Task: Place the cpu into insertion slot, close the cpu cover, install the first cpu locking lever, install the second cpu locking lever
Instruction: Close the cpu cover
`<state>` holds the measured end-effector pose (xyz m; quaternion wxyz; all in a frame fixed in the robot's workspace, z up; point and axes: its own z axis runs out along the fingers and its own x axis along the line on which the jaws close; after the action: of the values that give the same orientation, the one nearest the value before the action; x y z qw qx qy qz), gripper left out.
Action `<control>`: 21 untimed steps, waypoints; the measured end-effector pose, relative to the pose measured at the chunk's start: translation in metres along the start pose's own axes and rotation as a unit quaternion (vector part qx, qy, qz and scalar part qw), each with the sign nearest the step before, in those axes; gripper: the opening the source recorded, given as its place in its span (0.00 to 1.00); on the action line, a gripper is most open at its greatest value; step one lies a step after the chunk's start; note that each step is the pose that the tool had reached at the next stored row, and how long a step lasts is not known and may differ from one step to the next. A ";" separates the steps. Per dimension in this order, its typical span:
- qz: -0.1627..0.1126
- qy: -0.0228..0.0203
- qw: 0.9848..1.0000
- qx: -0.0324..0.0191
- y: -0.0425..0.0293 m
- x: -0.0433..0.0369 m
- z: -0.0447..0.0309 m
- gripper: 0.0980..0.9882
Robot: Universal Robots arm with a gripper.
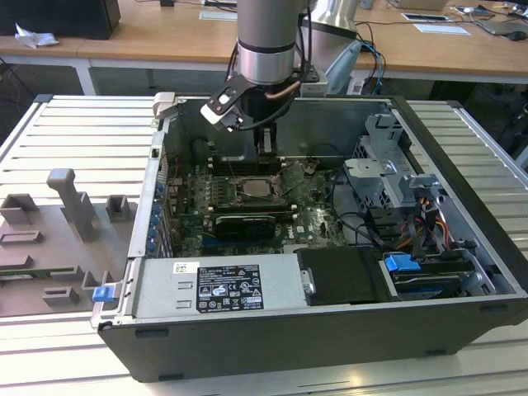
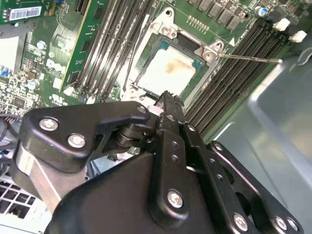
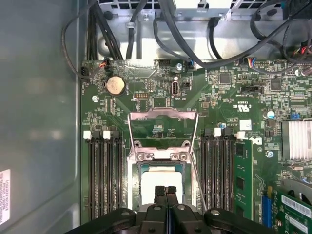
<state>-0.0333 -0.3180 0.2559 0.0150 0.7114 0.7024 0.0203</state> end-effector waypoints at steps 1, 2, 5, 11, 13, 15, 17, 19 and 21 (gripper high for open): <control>0.000 0.000 1.000 0.000 0.0001 0.0000 -0.0017 0.01; 0.000 0.000 1.000 0.000 0.0002 0.0000 -0.0036 0.01; 0.000 0.000 1.000 0.000 0.0012 0.0001 -0.0094 0.01; 0.000 0.000 1.000 0.001 0.0113 0.0003 -0.0155 0.01; 0.000 0.000 1.000 0.001 0.0147 0.0003 -0.0153 0.01; 0.000 0.000 1.000 0.001 0.0182 0.0004 -0.0151 0.01; 0.000 0.000 1.000 0.002 0.0220 0.0004 -0.0150 0.01; 0.000 0.000 1.000 0.002 0.0247 0.0005 -0.0148 0.01; 0.000 0.000 1.000 0.002 0.0282 0.0005 -0.0146 0.01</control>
<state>-0.0058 -0.3180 0.2719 0.0134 0.7114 0.7024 0.0187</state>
